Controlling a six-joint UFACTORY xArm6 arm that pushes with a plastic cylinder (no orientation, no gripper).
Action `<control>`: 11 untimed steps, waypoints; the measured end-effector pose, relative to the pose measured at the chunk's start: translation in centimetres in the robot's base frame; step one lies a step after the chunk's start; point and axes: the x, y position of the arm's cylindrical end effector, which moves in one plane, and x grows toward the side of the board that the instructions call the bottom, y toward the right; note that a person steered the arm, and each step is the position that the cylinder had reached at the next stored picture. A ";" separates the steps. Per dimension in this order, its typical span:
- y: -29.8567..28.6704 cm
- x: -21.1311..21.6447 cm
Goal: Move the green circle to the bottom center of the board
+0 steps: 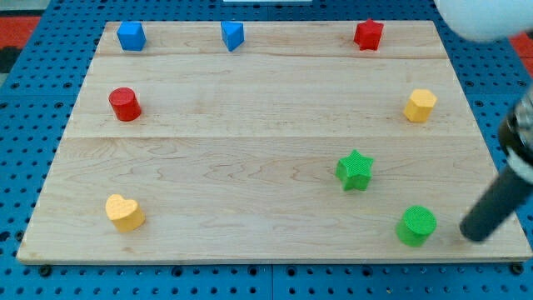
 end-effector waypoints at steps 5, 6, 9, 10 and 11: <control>-7.8 -0.5; -3.6 -0.8; -3.1 -4.5; -11.5 -4.0; -20.3 -4.0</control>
